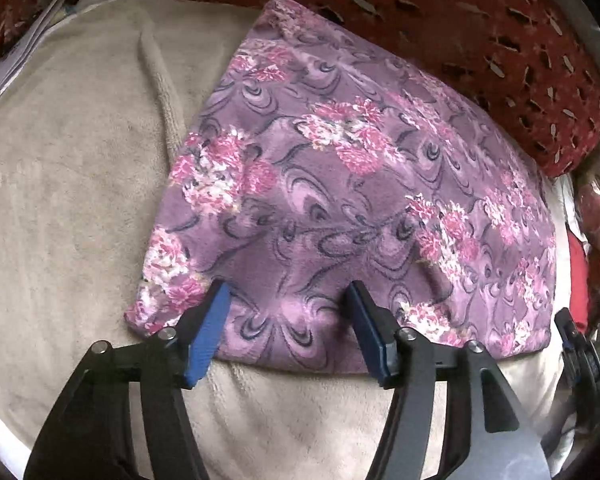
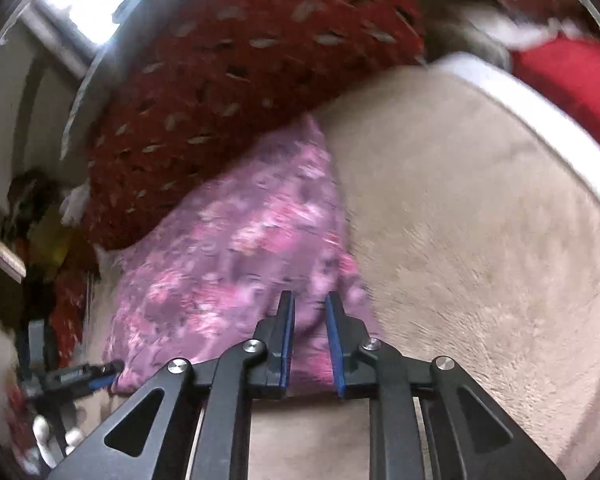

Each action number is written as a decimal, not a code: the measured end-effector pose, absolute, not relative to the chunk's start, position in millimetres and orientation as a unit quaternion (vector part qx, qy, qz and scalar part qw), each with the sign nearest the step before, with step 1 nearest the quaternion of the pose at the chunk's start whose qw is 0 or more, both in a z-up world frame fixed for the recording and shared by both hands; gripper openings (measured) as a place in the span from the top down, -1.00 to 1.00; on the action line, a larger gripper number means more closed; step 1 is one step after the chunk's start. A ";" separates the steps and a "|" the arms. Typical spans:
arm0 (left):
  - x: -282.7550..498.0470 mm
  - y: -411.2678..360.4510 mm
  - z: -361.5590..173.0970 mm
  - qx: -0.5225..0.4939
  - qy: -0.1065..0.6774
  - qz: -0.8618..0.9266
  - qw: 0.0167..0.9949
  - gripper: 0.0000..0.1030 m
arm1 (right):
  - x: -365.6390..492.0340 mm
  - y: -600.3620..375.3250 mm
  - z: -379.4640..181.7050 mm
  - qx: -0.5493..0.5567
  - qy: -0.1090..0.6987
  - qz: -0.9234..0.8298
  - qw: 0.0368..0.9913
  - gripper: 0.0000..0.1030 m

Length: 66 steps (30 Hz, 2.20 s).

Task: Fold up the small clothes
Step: 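Move both open grippers to the folded shirt's edge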

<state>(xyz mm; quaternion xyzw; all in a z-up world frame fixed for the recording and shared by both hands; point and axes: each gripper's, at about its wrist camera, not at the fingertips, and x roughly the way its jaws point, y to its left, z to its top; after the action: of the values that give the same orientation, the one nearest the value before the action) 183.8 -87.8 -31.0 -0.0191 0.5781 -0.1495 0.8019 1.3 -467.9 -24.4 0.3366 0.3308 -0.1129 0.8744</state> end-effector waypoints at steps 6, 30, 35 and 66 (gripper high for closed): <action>178.4 -99.9 -33.1 -0.005 0.570 -0.153 0.808 -0.39 | 18.3 -439.0 -50.3 0.258 0.396 -0.106 0.875 0.44; 259.1 -103.7 7.1 -0.050 0.553 -0.158 0.816 -0.62 | 49.6 -513.6 -20.0 0.363 0.333 -0.211 0.844 -0.67; 283.2 -119.5 4.9 -0.063 0.557 -0.161 0.813 -0.62 | 92.5 -525.5 -36.4 0.404 0.351 -0.181 0.825 -0.32; 313.7 -24.5 -15.6 -0.233 0.615 -0.180 0.731 -0.67 | 120.8 -424.4 -26.6 0.309 0.339 -0.040 0.888 -0.12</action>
<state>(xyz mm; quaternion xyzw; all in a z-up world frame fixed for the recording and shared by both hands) 313.7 -24.5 -15.6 -0.2331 0.6155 -0.1801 0.7310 120.8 -424.4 -26.6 0.3092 0.3390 -0.0396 0.8877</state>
